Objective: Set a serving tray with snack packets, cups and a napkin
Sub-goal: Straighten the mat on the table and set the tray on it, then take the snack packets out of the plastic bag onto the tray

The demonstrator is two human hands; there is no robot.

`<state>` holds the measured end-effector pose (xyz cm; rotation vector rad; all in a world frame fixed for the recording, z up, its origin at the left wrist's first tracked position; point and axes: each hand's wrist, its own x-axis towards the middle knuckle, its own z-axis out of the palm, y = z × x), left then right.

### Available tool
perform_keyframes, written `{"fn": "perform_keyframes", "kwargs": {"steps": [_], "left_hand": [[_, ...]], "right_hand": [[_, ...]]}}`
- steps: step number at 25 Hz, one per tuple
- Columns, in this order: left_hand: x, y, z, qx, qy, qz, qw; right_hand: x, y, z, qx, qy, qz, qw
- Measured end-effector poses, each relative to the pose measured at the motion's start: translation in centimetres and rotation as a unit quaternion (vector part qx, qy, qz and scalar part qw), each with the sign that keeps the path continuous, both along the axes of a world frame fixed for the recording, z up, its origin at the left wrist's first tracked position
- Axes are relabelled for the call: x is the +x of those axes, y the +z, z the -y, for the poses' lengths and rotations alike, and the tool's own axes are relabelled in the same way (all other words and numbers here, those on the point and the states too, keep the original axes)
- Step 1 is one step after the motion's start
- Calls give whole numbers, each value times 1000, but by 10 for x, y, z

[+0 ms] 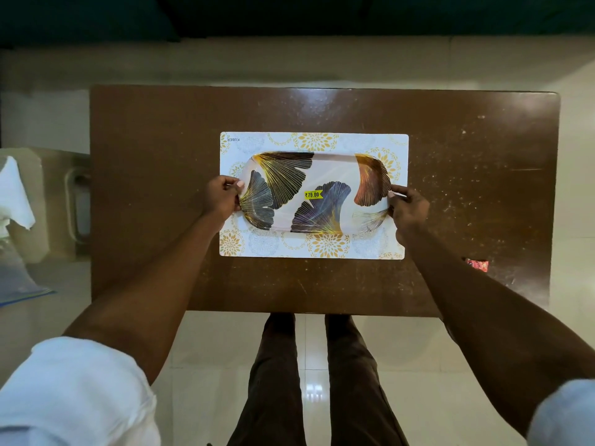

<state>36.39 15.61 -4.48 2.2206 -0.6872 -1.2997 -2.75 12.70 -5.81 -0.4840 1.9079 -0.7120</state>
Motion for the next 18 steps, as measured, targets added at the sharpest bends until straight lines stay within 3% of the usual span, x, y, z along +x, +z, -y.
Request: {"fn": "perform_keyframes", "kwargs": {"steps": [5,9,13,18], "left_hand": [[-19,20,-31,-1,116,-4,993],[-47,47,-90,65,90,99,989],[-42,88,-125,25,139,46,989],[21,130,-146,-2,234,6,972]], "right_hand": [[-4,14,-40,7,-4,-45,999],[-2,32,-88,43,-29,-27,998],[20,72,-95,29,30,-5,999],[89,110,-70,-25,77,-23,996]]}}
